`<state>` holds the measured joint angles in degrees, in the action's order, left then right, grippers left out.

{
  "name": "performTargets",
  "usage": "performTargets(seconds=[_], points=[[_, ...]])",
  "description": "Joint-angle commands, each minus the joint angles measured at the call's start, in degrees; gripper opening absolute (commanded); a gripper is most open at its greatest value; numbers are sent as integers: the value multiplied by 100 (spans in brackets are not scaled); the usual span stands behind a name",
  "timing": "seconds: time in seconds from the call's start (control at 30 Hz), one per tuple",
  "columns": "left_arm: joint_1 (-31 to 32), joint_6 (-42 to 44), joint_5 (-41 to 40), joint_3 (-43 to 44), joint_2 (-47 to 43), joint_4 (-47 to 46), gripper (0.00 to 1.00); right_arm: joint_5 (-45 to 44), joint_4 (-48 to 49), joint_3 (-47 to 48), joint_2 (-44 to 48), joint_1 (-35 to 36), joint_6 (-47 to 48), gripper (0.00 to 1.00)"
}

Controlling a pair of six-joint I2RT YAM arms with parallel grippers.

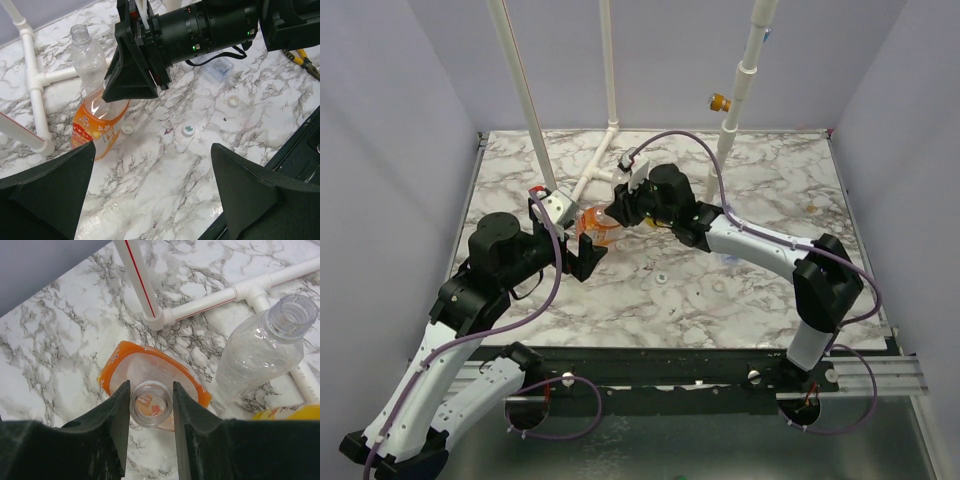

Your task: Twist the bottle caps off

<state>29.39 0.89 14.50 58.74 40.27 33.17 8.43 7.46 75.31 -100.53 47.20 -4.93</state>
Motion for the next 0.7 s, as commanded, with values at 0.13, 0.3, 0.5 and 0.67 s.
performTargets(seconds=[0.13, 0.3, 0.5, 0.67], points=[[-3, -231, 92, -150, -71, 195, 99, 48, -84, 675, -548, 26, -48, 23], [-3, -195, 158, -117, -75, 186, 99, -197, -730, 1333, -1111, 51, 74, 24], [-3, -284, 143, -150, -149, 187, 99, -538, -1554, 2085, -1583, 144, 225, 26], [-3, -402, 141, -162, -167, 183, 99, -706, -1608, 2237, -1667, 226, 324, 36]])
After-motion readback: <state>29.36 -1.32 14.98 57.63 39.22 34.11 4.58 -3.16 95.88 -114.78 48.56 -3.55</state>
